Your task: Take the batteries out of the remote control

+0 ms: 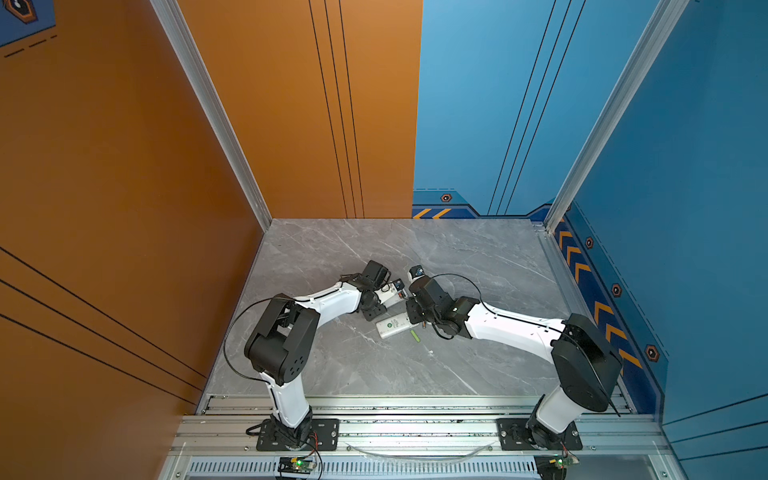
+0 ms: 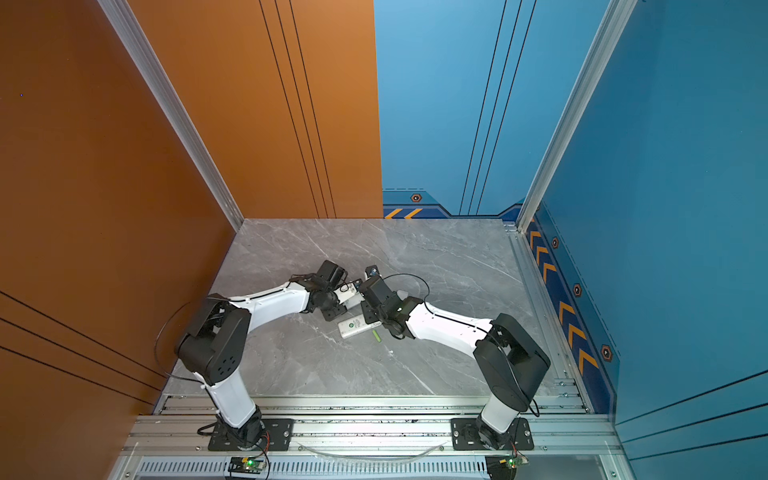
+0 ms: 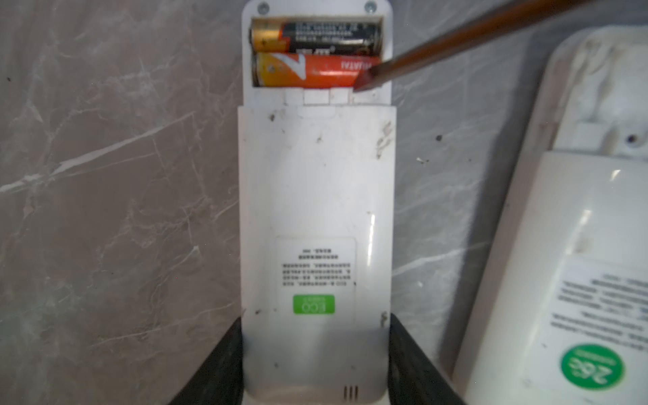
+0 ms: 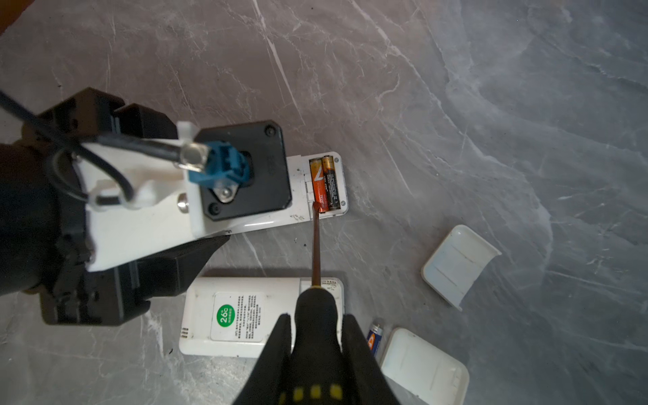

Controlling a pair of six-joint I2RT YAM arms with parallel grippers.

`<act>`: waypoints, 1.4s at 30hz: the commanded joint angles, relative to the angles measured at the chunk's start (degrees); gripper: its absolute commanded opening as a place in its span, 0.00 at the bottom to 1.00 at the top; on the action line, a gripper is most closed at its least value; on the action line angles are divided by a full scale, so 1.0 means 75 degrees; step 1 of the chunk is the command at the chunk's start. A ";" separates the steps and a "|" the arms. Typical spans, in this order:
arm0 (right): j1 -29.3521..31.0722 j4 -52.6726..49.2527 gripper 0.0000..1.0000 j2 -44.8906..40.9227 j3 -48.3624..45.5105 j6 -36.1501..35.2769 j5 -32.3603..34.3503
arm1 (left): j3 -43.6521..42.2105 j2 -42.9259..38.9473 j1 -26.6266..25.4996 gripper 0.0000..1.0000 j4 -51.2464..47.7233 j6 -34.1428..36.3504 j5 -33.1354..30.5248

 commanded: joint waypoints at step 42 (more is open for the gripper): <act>-0.1047 -0.2533 0.00 -0.0124 0.1668 -0.0697 -0.1910 | -0.0455 -0.0280 -0.0428 0.14 0.0315 0.0570 -0.0435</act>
